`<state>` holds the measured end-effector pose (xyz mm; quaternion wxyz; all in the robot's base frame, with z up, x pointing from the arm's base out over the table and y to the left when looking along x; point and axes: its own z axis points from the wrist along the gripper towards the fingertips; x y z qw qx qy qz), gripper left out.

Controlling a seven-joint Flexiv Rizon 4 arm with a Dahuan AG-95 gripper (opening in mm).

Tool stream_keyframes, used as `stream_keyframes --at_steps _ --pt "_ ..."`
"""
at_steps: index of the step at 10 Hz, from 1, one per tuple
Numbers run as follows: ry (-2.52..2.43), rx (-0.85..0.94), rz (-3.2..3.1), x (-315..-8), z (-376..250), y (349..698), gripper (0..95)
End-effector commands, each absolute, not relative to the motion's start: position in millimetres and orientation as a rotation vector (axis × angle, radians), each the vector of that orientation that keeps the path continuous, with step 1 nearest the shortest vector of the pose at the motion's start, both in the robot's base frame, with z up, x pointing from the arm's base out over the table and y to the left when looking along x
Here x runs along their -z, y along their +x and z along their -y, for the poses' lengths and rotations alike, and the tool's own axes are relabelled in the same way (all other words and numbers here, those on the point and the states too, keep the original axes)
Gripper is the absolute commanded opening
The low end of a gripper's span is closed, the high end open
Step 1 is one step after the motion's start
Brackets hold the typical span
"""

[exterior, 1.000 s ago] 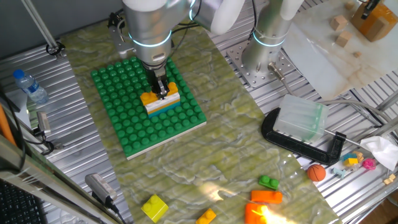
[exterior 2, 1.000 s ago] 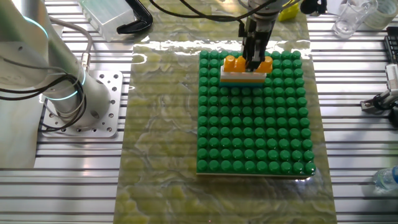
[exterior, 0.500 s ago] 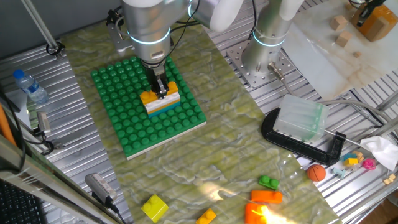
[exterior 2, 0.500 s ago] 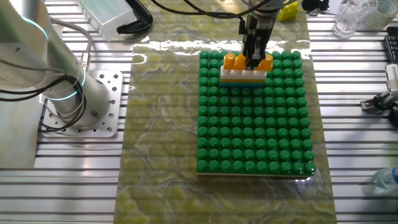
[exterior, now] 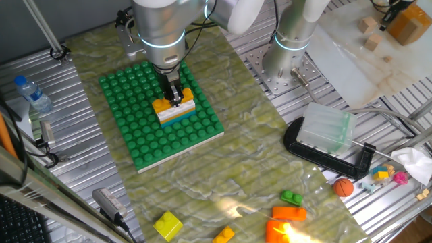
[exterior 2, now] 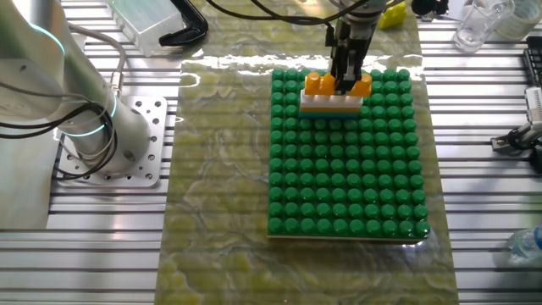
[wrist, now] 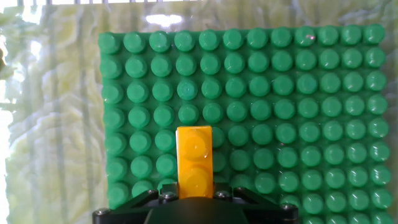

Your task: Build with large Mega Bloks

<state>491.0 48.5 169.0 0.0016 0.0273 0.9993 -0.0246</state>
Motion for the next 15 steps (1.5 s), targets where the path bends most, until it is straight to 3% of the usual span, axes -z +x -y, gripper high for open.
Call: stream_keyframes --at_steps 1,12,13,15 --pt "0.086 0.078 -3.136 -168.8 -48.6 491.4 0.0" --pt "0.086 0.078 -3.136 -168.8 -48.6 491.4 0.0" --pt "0.115 0.053 -3.099 -130.8 -74.7 507.0 0.0" --pt "0.104 0.054 -3.099 -130.9 -74.8 506.9 0.0"
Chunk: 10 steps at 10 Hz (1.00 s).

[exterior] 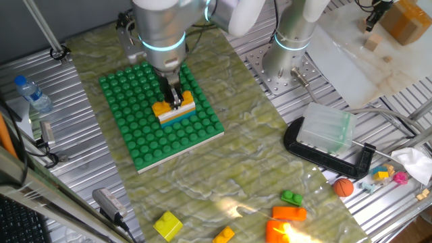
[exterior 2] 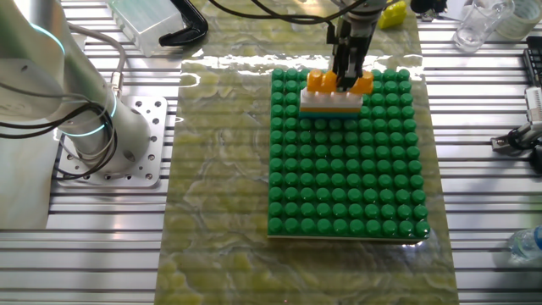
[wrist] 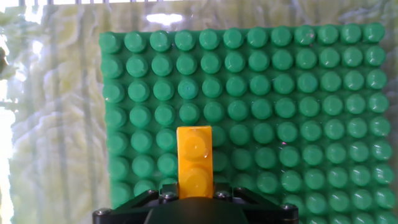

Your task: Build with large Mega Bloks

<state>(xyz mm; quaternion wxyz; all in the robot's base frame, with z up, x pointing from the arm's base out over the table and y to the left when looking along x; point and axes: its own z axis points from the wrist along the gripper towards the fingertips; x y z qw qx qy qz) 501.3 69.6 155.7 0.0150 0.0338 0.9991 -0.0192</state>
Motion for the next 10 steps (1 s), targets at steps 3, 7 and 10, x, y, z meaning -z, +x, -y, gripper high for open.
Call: stream_keyframes --at_steps 3,7,10 --pt "0.088 0.084 -3.108 -135.7 -81.0 502.7 0.0" --pt "0.068 0.067 -3.108 -138.6 -84.8 500.2 0.0" --pt "0.036 0.072 -3.111 -155.6 -94.1 507.3 0.0"
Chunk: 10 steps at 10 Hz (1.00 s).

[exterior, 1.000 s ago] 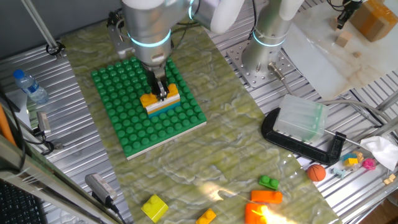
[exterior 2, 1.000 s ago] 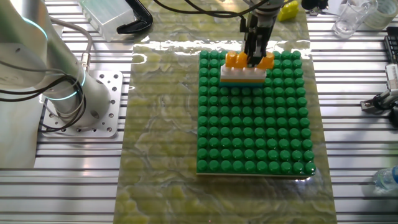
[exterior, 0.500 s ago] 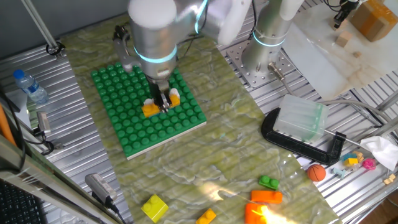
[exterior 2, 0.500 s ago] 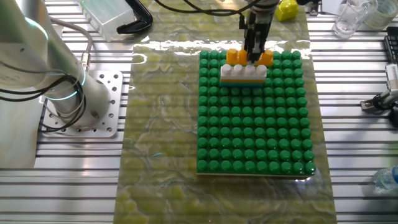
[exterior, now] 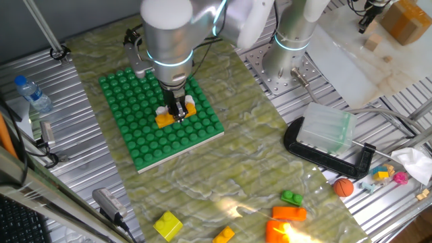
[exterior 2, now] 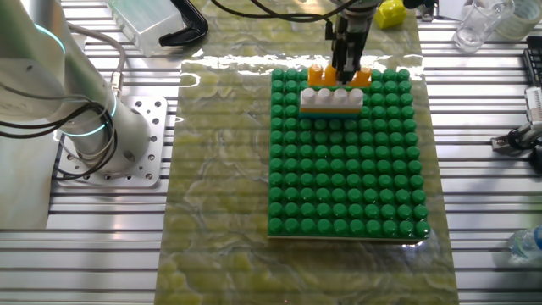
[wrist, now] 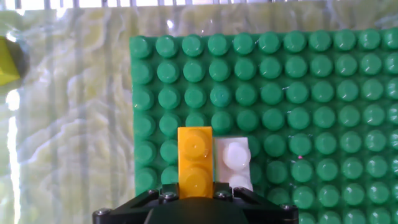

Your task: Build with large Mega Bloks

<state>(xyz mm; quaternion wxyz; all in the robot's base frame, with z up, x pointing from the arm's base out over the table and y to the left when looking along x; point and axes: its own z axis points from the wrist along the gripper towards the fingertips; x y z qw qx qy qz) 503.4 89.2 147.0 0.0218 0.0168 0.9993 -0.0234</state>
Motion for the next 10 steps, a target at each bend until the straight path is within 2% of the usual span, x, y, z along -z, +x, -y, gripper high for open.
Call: stream_keyframes --at_steps 1,7,10 --pt "0.021 0.081 -3.113 -167.5 -99.9 509.2 0.0" --pt "0.090 0.111 -3.117 -182.1 -84.5 490.2 0.0" --pt "0.116 0.071 -3.117 -184.6 -72.1 482.2 0.0"
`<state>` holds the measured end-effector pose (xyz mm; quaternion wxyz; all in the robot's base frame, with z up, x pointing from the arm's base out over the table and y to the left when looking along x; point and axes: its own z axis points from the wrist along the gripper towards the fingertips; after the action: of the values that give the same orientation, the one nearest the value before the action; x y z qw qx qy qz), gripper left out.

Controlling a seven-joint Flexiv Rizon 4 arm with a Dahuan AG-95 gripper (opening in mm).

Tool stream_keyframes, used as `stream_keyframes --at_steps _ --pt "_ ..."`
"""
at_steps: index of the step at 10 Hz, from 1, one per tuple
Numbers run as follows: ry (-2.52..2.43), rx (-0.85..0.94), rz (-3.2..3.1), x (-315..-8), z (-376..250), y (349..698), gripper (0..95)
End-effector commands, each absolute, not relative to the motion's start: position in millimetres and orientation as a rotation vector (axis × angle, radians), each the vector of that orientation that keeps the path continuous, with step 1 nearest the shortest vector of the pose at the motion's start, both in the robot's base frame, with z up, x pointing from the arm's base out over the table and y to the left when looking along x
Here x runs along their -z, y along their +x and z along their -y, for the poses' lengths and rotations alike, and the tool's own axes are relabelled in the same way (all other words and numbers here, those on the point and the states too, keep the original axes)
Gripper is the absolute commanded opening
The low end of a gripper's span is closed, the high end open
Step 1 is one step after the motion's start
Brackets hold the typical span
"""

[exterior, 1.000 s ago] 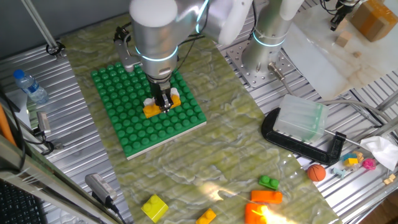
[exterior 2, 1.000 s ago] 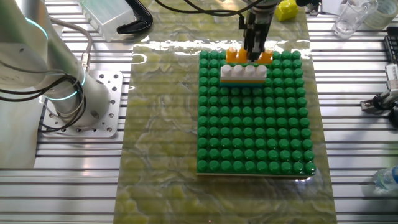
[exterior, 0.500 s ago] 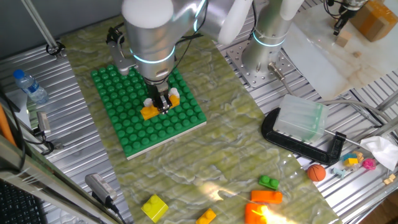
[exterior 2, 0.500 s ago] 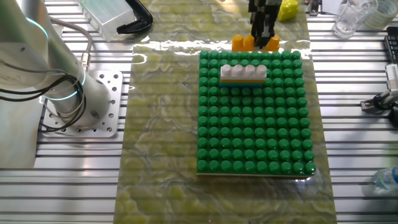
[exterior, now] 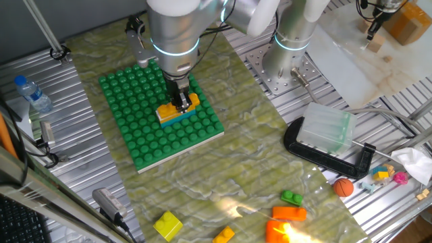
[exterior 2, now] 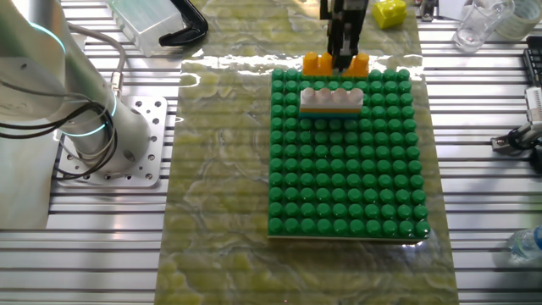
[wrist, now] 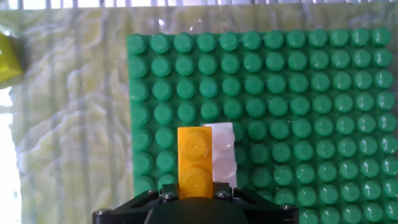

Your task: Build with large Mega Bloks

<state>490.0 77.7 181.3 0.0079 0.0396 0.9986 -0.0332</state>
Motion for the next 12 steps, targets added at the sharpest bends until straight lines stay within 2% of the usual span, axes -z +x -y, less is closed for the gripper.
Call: stream_keyframes --at_steps 1,12 --pt "0.124 0.055 -3.114 -185.6 -69.7 478.9 0.0" --pt "-0.063 0.042 -3.063 -177.1 -53.3 494.6 0.0"
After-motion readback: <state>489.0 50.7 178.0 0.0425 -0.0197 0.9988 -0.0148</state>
